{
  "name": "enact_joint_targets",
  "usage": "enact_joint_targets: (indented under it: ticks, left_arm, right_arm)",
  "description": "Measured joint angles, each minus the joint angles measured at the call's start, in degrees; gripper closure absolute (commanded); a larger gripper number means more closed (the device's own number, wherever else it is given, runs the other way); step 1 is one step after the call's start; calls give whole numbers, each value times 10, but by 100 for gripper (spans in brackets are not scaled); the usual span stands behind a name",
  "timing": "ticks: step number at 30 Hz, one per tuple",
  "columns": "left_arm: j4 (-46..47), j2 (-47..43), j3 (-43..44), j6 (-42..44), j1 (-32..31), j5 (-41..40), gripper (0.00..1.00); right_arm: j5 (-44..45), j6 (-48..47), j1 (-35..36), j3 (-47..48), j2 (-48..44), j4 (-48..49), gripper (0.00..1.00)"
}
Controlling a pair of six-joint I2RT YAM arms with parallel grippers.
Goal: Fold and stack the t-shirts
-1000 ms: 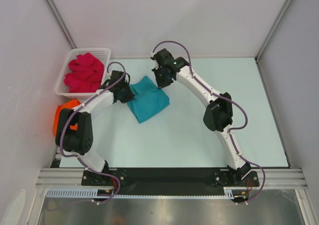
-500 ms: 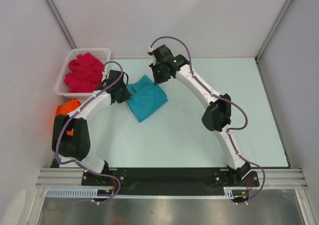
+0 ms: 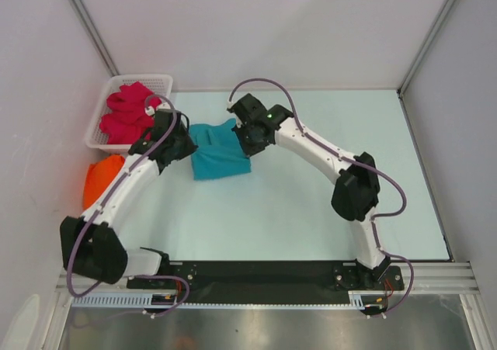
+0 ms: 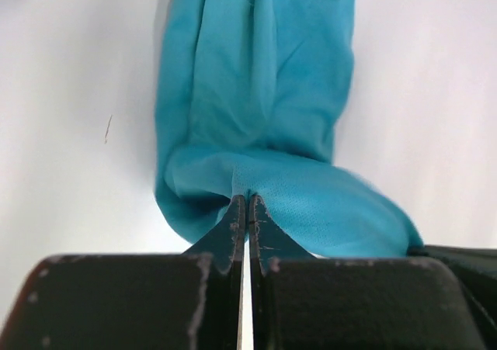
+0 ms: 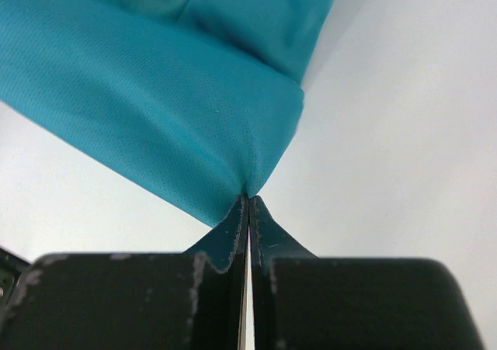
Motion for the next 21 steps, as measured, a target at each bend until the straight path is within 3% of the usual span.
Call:
enact_joint_targets:
  ticks: [11, 16, 21]
  left_arm:
    - [-87, -250, -102, -14, -26, -1, 100]
    - [-139, -348, -140, -30, -28, -1, 100]
    - [-168, -375, -155, -36, -28, -5, 100]
  right_arm:
    - [80, 60, 134, -150, -197, 18, 100]
    - [104, 93, 190, -177, -220, 17, 100]
    - [114, 109, 220, -183, -214, 15, 100]
